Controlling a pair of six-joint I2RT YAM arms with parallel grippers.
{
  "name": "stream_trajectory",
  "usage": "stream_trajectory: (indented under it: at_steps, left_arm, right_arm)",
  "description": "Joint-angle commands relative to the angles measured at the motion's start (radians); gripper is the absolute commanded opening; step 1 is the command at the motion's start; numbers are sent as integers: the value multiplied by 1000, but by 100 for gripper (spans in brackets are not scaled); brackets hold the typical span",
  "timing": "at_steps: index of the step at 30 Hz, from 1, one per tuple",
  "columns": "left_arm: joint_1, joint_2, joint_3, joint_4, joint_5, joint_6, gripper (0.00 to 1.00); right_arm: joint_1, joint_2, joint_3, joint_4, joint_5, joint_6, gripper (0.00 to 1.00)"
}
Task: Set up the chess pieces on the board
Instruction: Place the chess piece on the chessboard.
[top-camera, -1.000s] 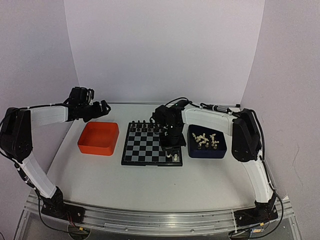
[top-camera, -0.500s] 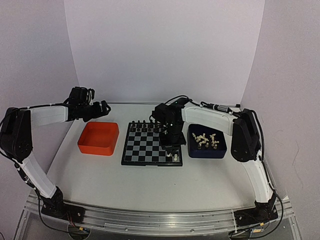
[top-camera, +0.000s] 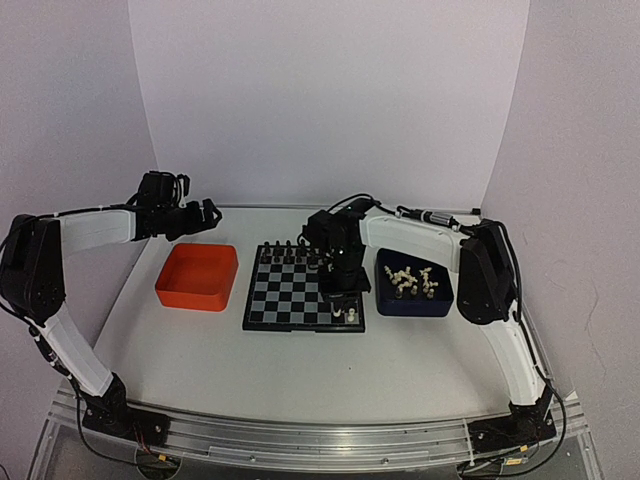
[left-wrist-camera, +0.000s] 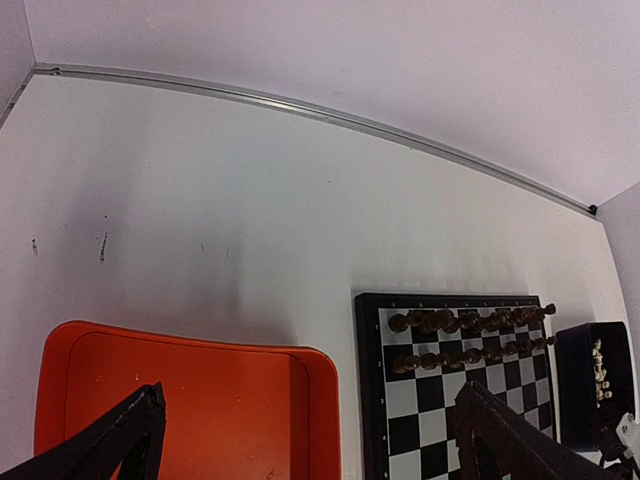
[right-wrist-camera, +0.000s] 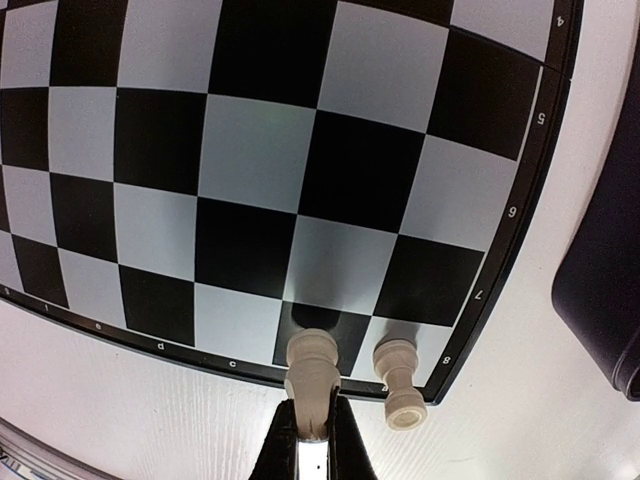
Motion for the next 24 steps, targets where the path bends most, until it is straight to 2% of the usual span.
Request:
stream_trajectory:
  at_steps: [1,24]
  left_arm:
    - [-2,13,49,-11,-12,21,100]
    - [-2,26,52,-14,-24,32,100]
  right_arm:
    - [6,15,29,-31,-18,4,0]
    - [6,46,47,-33,-22,-6,0]
